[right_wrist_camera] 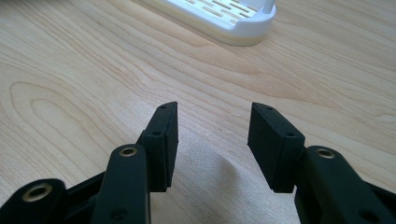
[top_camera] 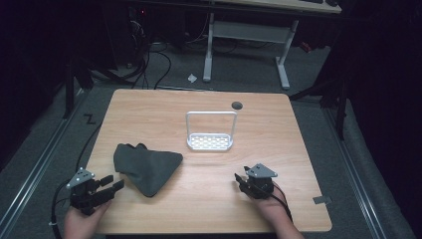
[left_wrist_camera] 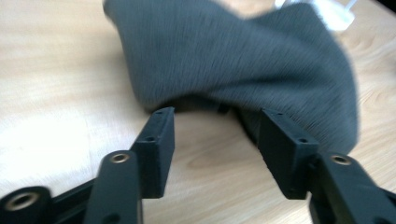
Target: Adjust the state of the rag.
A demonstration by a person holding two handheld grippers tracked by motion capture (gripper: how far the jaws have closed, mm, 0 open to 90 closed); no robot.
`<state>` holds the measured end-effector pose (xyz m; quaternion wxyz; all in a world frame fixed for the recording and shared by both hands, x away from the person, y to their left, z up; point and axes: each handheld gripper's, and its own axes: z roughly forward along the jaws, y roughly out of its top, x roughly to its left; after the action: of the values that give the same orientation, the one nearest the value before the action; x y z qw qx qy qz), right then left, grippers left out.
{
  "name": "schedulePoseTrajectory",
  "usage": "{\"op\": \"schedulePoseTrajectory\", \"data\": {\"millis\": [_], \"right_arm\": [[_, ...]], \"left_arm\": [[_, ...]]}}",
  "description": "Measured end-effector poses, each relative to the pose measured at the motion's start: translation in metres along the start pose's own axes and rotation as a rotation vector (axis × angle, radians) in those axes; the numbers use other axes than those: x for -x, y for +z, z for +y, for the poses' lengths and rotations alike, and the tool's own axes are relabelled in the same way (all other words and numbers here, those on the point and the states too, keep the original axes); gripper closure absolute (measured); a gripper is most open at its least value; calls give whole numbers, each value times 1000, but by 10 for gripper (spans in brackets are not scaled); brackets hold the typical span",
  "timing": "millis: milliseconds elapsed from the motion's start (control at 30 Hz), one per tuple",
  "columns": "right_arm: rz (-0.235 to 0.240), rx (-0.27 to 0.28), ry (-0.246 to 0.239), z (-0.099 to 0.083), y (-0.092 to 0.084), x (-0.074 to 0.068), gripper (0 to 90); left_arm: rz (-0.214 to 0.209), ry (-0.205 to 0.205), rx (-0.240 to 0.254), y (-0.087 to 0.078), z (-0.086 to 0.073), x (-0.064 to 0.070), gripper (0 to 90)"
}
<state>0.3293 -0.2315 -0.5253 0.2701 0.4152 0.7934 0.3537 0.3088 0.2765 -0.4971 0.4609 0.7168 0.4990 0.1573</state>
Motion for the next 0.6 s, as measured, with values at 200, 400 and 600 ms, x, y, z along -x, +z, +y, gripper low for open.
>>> {"op": "schedulePoseTrajectory", "data": {"millis": [200,400,600], "right_arm": [[1,1,7,1,0,1,531],[4,0,-3,1,1,-1,528],[8,-2,-6,1,0,-1,524]], "left_arm": [[-21,30,81,-13,27,14,756],[33,37,54,9,40,12,864],[102,19,-41,51,40,-5,890]]}}
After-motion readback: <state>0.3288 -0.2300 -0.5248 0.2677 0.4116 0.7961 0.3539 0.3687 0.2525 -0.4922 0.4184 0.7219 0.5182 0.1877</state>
